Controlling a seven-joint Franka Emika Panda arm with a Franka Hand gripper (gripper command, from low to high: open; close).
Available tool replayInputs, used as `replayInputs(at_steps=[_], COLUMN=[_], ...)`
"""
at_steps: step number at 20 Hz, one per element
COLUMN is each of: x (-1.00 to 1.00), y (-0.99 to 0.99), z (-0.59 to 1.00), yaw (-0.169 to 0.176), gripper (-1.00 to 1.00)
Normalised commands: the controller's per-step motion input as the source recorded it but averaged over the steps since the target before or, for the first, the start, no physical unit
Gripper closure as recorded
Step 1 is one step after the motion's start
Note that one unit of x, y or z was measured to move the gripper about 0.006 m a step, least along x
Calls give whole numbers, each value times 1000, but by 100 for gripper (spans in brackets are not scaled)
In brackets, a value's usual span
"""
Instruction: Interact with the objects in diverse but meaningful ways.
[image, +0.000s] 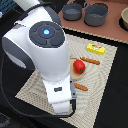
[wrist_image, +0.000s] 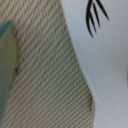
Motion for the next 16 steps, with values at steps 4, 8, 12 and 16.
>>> replayInputs(at_steps=[4,8,12,16], x=[54,-232,-758,-953], y=[-120,-174,-132,-152], z=[-180,96,361,237], yaw=[52,82,88,35], gripper=[100,100,100,100])
